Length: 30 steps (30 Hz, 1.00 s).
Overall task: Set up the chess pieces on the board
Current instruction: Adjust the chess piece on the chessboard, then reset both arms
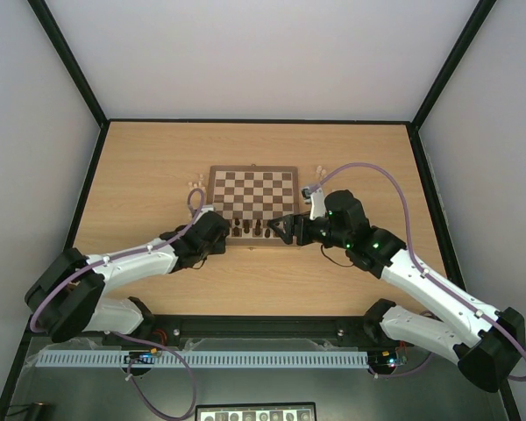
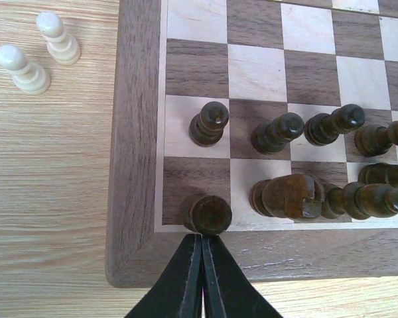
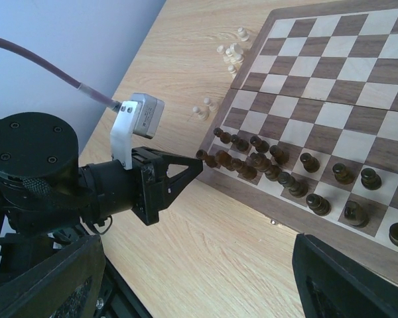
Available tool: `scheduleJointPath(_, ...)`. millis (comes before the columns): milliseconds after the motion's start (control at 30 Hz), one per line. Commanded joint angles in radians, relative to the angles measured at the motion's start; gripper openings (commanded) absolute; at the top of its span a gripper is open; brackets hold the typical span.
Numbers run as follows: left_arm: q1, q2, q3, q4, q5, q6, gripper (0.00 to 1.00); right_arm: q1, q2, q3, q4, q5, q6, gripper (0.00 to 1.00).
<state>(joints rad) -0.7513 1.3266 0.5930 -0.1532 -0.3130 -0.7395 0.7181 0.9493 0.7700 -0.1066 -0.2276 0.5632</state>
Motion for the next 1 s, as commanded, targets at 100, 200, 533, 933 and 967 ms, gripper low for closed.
scheduleJointPath(100, -0.016, -0.082, -0.009, -0.071, 0.007, -0.034, 0.05, -0.012, 0.000, -0.014, 0.008, 0.000, -0.013, 0.79)
scheduleJointPath(200, -0.037, -0.136, -0.001, -0.125, -0.006, -0.052, 0.06, -0.012, 0.007, -0.014, 0.010, 0.008, -0.011, 0.79)
scheduleJointPath(533, -0.077, -0.377, 0.037, -0.250, -0.098, -0.065, 0.33, -0.011, -0.011, -0.006, -0.058, 0.184, -0.019, 0.99)
scheduleJointPath(933, -0.073, -0.514, 0.081, -0.239, -0.429, 0.008, 0.99, -0.012, -0.127, -0.076, -0.132, 0.615, -0.018, 0.99)
scheduleJointPath(967, -0.066, -0.535, 0.066, -0.219, -0.457, 0.019, 0.99, -0.011, -0.134, -0.091, -0.119, 0.652, -0.016, 0.99)
